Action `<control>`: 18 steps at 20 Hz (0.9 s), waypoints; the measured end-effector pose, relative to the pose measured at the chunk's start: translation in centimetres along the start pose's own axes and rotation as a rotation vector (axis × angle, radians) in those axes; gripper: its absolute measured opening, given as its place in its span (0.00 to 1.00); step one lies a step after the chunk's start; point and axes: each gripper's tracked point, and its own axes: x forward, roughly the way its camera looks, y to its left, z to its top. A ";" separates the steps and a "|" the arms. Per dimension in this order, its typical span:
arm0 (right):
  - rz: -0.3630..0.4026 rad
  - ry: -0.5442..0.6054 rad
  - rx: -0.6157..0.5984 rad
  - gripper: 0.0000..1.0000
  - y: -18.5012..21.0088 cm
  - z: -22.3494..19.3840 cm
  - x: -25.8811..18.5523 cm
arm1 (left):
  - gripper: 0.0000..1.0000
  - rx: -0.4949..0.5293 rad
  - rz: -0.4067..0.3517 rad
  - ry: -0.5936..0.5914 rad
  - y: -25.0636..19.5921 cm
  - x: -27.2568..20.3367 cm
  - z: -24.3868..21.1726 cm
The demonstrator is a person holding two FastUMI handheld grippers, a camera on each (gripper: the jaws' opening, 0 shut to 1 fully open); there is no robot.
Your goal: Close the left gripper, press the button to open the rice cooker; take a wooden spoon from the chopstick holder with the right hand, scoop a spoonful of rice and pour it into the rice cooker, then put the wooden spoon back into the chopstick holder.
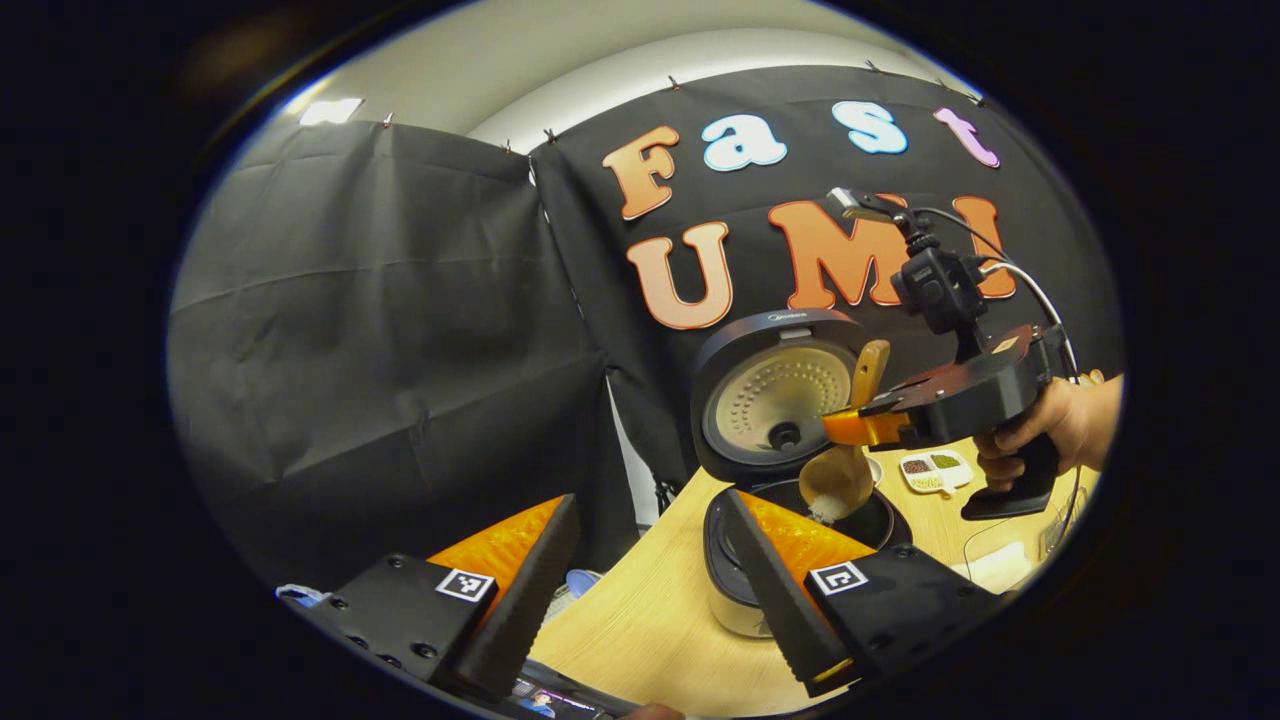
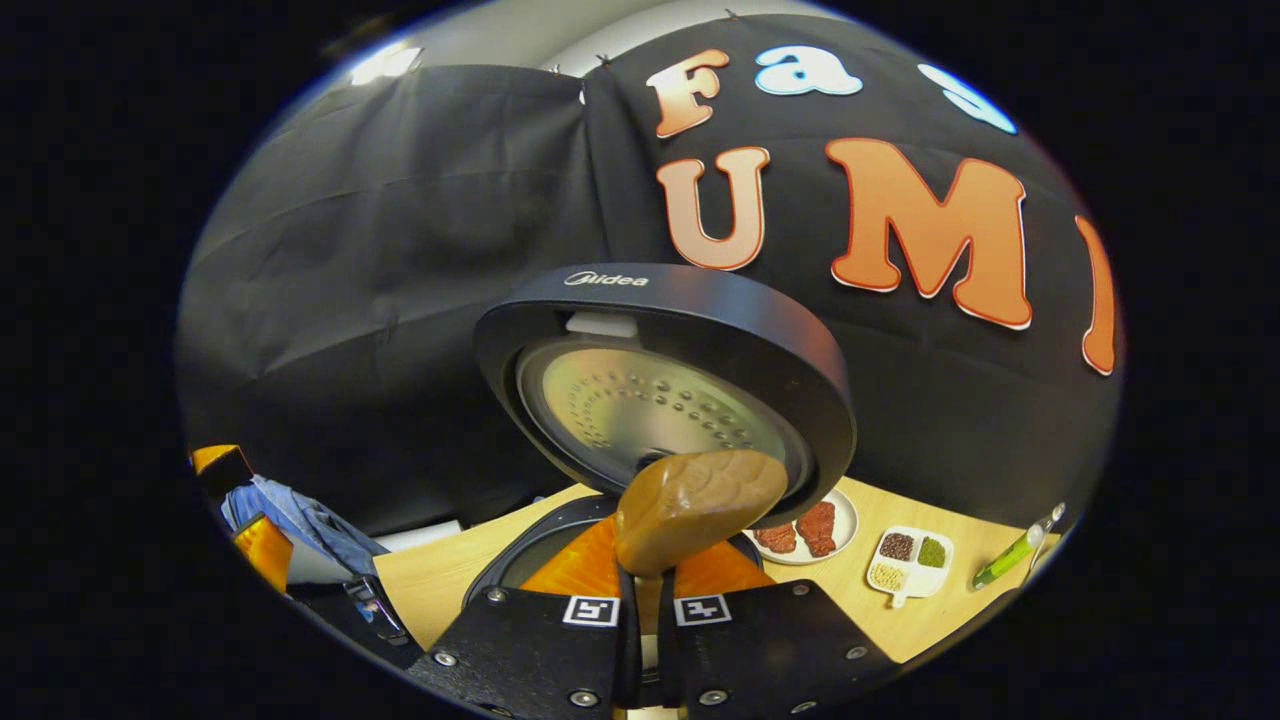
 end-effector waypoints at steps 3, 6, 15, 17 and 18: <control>0.020 -0.016 -0.013 0.06 0.4 0.4 -0.4 | 0.99 -0.012 0.013 0.005 0.4 -0.3 -0.1; 0.018 -0.031 -0.037 0.06 0.6 0.8 -0.9 | 0.99 -0.012 0.021 0.004 0.4 -0.3 -0.1; 0.017 -0.092 -0.300 0.06 1.8 1.0 -2.4 | 0.99 0.006 0.029 -0.011 -0.7 -1.0 0.8; 0.017 -0.095 -0.306 0.06 1.6 0.7 -2.9 | 1.00 0.006 0.036 -0.010 -0.8 -1.2 0.8; 0.020 -0.097 -0.284 0.06 1.4 0.7 -3.0 | 1.00 0.006 0.039 -0.010 -0.9 -1.4 0.8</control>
